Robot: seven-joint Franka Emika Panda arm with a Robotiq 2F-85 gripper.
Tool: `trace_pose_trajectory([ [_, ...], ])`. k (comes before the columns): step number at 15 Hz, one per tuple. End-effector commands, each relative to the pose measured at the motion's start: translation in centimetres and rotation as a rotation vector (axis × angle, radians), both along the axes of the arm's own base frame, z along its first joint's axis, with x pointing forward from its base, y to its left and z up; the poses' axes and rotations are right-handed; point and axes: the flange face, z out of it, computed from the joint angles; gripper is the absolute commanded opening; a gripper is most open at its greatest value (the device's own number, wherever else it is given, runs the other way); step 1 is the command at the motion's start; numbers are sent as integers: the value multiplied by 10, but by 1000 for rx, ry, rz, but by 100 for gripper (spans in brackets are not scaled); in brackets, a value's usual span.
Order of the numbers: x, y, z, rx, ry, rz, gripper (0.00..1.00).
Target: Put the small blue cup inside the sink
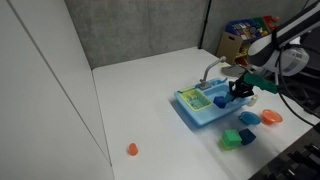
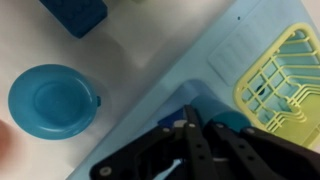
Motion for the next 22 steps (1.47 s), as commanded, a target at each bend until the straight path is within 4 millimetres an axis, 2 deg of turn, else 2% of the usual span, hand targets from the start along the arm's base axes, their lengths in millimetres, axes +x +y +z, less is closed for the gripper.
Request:
trace_pose_trajectory([
  [1, -6, -23, 7, 56, 4, -27, 4],
  [7, -17, -51, 2, 106, 28, -113, 4],
  [14, -30, -58, 1, 65, 56, -170, 4],
  [17, -29, -58, 7, 34, 72, -230, 4],
  [22, -24, -52, 31, -27, 87, -344, 3],
])
